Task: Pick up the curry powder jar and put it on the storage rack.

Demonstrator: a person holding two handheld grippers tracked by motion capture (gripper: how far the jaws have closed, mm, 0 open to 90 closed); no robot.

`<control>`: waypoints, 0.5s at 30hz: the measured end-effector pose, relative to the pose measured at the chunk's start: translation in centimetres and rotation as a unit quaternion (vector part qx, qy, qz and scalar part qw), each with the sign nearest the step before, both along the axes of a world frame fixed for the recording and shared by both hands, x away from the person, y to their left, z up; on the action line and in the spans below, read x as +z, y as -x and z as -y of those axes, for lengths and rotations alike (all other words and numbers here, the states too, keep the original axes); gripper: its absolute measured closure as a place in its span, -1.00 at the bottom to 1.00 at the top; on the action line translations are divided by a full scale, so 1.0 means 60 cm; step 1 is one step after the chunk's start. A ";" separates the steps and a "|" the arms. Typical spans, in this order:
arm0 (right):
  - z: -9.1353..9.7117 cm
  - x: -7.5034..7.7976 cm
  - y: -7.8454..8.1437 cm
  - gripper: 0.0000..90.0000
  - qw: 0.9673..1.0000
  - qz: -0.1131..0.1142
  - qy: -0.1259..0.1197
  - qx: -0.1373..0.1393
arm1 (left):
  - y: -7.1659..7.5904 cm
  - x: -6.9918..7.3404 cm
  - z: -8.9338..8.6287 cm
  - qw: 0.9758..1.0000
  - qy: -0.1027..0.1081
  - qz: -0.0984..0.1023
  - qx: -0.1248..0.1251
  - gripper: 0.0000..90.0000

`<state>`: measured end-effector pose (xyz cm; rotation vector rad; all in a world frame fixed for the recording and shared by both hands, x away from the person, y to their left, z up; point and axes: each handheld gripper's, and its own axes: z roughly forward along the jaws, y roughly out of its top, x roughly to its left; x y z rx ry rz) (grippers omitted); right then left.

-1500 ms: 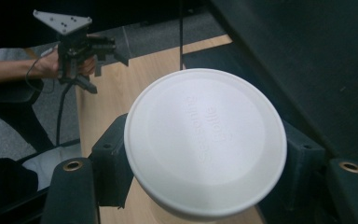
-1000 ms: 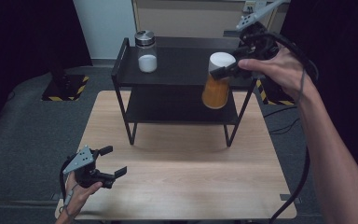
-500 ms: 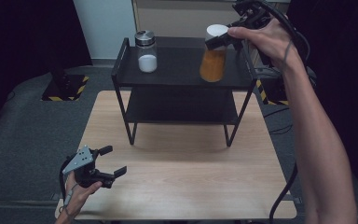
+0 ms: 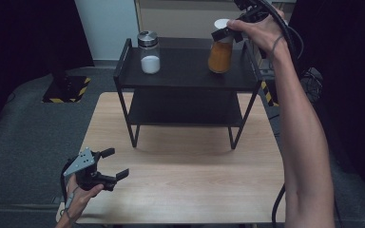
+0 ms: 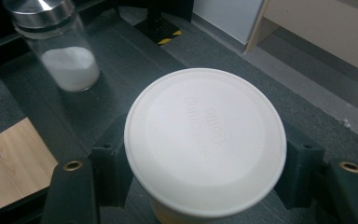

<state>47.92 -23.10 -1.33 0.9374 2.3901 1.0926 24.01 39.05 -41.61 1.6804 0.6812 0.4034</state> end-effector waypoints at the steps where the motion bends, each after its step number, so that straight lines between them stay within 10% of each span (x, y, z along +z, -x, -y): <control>1: -0.001 0.000 -0.001 -0.24 1.000 -0.001 0.003 0.000 | 0.000 0.000 0.000 1.000 0.000 0.000 0.000 -1.00; 11: 0.010 -0.018 -0.005 -0.26 1.000 -0.002 -0.009 0.003 | -0.003 -0.001 0.000 1.000 0.000 -0.002 -0.002 -1.00; 15: 0.025 -0.039 0.008 -0.69 0.999 0.021 -0.045 -0.007 | -0.002 0.000 0.001 1.000 -0.001 -0.001 -0.003 -1.00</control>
